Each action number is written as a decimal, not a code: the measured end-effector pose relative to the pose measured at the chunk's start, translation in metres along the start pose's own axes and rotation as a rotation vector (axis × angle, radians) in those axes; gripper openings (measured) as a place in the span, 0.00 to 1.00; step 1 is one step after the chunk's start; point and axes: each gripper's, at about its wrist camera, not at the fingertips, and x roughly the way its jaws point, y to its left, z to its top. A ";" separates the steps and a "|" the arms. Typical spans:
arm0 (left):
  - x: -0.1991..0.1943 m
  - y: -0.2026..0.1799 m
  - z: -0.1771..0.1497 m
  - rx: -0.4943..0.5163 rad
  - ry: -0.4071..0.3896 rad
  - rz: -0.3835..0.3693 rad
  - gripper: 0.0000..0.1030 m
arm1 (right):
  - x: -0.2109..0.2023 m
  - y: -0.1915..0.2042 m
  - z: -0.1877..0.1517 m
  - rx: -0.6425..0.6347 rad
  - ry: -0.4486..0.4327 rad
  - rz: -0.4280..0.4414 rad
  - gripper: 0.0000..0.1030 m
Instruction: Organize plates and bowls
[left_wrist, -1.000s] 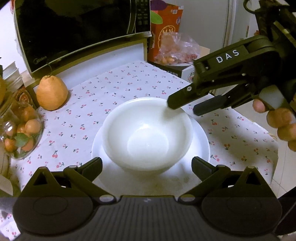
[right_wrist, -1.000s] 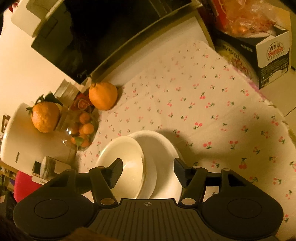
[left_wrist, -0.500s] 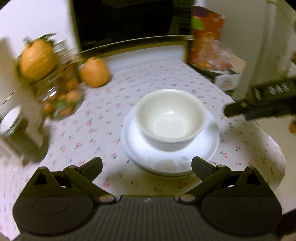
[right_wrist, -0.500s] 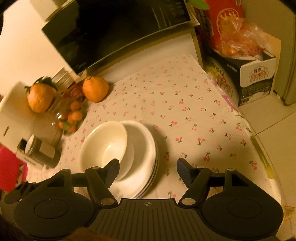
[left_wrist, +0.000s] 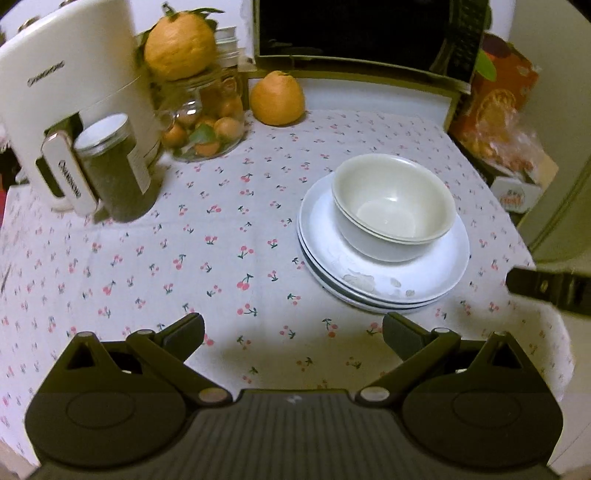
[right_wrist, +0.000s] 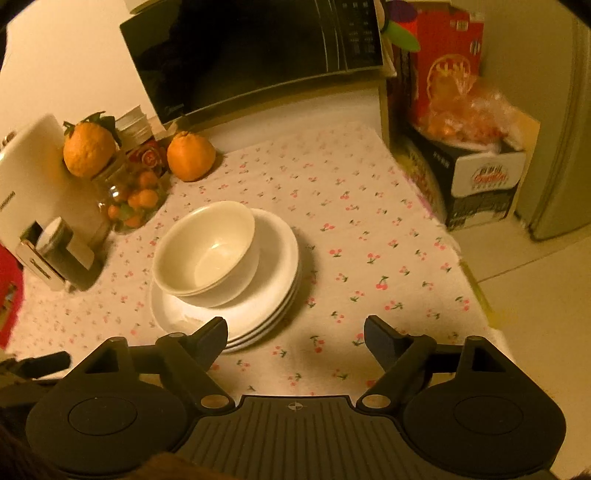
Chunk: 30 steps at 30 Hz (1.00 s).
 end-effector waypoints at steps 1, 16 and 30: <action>0.000 -0.001 -0.001 -0.007 0.001 0.000 1.00 | 0.000 0.002 -0.001 -0.012 -0.010 -0.003 0.81; -0.011 -0.015 -0.005 0.002 -0.078 0.033 1.00 | -0.002 0.018 -0.005 -0.072 -0.052 -0.023 0.82; -0.015 -0.015 -0.009 -0.002 -0.087 0.060 1.00 | -0.001 0.020 -0.009 -0.085 -0.049 -0.040 0.83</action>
